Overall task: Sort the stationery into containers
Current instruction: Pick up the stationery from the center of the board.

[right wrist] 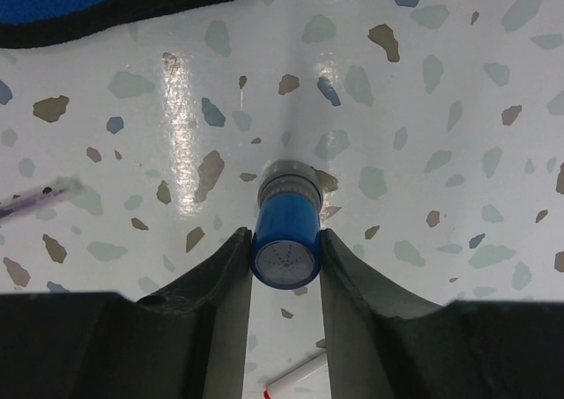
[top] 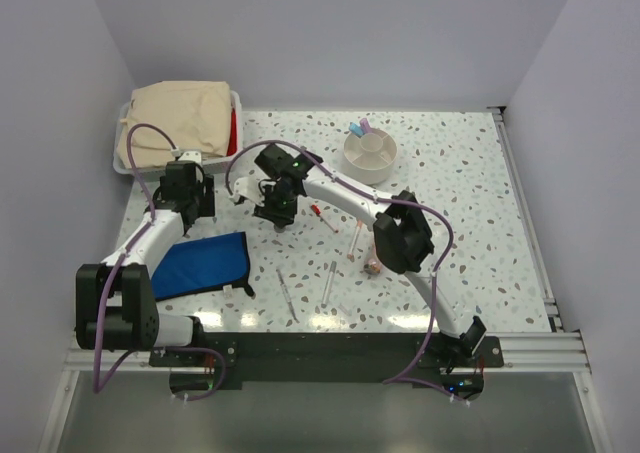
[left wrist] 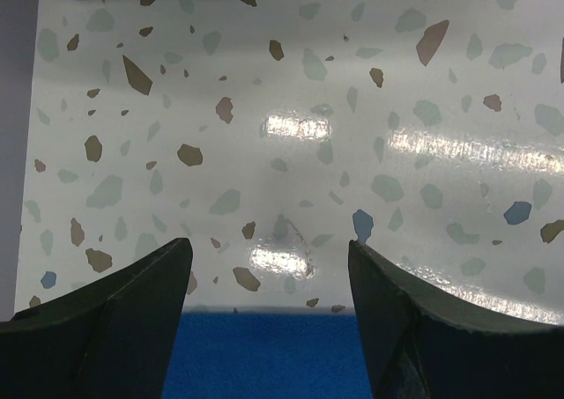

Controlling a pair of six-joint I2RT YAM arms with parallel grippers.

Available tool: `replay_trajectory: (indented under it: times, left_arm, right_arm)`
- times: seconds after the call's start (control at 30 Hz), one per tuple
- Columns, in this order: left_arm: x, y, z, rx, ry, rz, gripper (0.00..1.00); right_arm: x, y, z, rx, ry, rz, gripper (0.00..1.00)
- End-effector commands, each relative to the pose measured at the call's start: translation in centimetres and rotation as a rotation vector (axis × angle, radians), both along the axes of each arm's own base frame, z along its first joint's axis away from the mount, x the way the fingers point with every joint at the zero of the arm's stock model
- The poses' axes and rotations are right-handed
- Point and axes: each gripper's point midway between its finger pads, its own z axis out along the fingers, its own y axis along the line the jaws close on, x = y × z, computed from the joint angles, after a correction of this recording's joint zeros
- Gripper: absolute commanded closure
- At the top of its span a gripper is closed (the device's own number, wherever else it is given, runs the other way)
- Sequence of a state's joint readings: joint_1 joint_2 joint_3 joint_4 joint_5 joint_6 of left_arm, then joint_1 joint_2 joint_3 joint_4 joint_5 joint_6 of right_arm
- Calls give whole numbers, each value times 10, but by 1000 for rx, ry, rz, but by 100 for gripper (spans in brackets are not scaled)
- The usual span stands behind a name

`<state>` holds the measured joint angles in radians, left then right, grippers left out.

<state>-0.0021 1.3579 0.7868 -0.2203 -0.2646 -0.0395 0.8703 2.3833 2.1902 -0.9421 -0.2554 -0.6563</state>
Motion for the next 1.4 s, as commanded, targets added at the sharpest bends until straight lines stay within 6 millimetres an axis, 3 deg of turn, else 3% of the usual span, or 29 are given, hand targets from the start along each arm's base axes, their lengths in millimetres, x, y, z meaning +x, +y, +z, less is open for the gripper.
replay_trajectory:
  times: [0.0,0.43,0.6,0.7,0.73,0.8,0.83,0.97,1.07,1.17,1.37]
  left_arm:
    - [14,-1,14,7,-61,-12,23]
    - [18,-15,20,11,-57,-53,23]
    - [19,-14,27,-1,-72,-56,23]
    - [19,-10,31,7,-82,-54,24]
    - [20,-10,32,11,-83,-59,24]
    - [21,-11,35,16,-86,-76,24]
    - [24,-10,39,35,-90,-97,24]
    - [37,-12,47,51,-106,-133,25]
    - [53,-19,56,35,-124,-169,25]
    - [67,-28,61,-2,-137,-205,26]
    - [84,-52,60,-43,-122,-300,29]
  right_arm:
    - [-7,-4,-20,-38,4,29,100]
    - [-19,-7,-58,-124,66,62,100]
    - [-18,-16,-43,-139,80,29,100]
    - [-1,-22,-9,-107,46,-29,100]
    - [7,-22,16,-70,8,-38,100]
    - [9,-27,41,-56,-20,-42,100]
    - [13,-28,69,-19,-67,-37,100]
    - [17,-47,118,16,-129,-61,100]
    - [30,-69,144,39,-164,-130,100]
    - [57,-98,168,78,-199,-259,100]
    - [122,-174,214,153,-312,-538,100]
